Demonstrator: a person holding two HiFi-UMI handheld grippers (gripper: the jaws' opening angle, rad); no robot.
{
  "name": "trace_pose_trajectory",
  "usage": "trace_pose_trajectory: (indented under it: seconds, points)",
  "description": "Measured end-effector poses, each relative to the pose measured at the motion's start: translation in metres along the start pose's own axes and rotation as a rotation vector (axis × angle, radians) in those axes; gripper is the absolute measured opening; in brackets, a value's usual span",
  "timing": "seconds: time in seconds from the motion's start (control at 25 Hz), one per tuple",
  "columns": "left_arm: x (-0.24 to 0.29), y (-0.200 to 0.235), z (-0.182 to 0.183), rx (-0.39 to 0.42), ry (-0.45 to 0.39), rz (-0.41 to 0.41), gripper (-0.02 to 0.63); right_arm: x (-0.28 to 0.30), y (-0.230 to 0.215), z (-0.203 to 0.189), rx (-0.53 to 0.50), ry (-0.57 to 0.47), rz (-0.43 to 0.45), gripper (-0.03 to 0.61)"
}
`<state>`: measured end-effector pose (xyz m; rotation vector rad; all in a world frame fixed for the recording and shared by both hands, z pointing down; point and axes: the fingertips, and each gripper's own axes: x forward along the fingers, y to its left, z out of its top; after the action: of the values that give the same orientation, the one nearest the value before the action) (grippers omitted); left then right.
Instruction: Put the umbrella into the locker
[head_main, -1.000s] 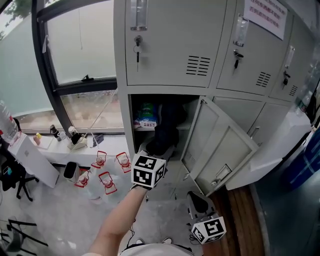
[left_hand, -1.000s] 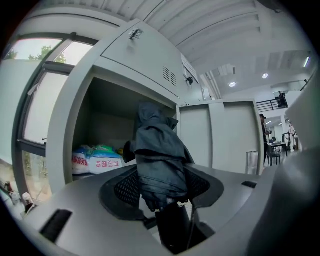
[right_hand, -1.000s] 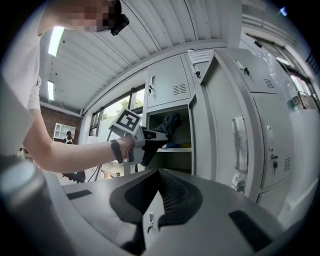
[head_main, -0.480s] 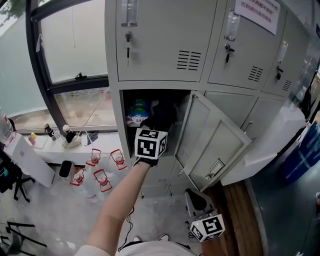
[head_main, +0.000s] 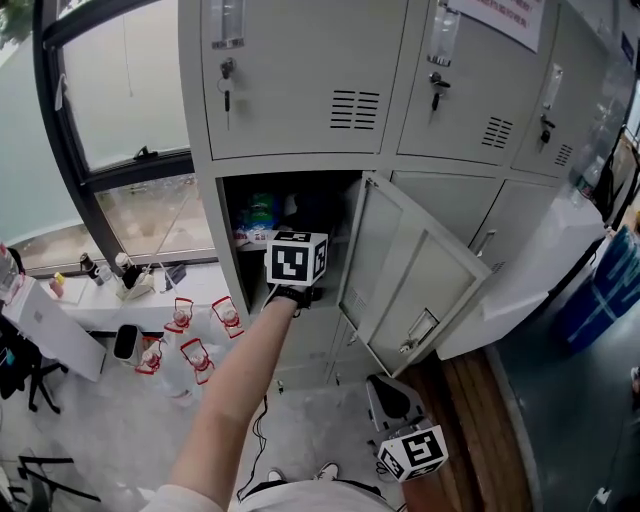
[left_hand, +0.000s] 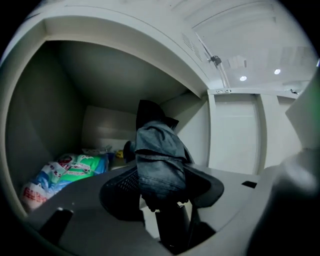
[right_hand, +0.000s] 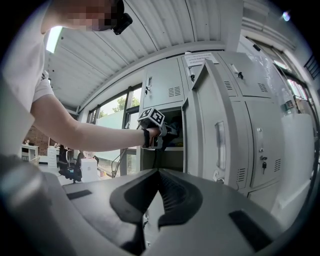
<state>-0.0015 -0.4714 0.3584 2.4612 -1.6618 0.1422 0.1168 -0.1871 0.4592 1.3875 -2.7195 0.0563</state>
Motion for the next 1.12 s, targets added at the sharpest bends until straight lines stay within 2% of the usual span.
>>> trace_pose_trajectory:
  seconds: [0.24, 0.72, 0.96, 1.12]
  points:
    - [0.014, 0.001, 0.002, 0.001, 0.002, 0.016, 0.236, -0.004, -0.012, -0.002, 0.006, 0.006, -0.021, 0.017]
    - [0.037, 0.021, 0.000, -0.032, 0.034, 0.072, 0.239, 0.023, -0.007, 0.003, -0.008, 0.003, 0.035, 0.017]
    - [0.054, 0.022, -0.009, -0.043, 0.101, 0.098, 0.244, 0.028, -0.012, 0.002, -0.001, 0.010, 0.035, 0.017]
    - [0.060, 0.022, -0.010, 0.004, 0.130, 0.141, 0.244, 0.028, -0.018, 0.001, 0.017, 0.016, 0.023, 0.017]
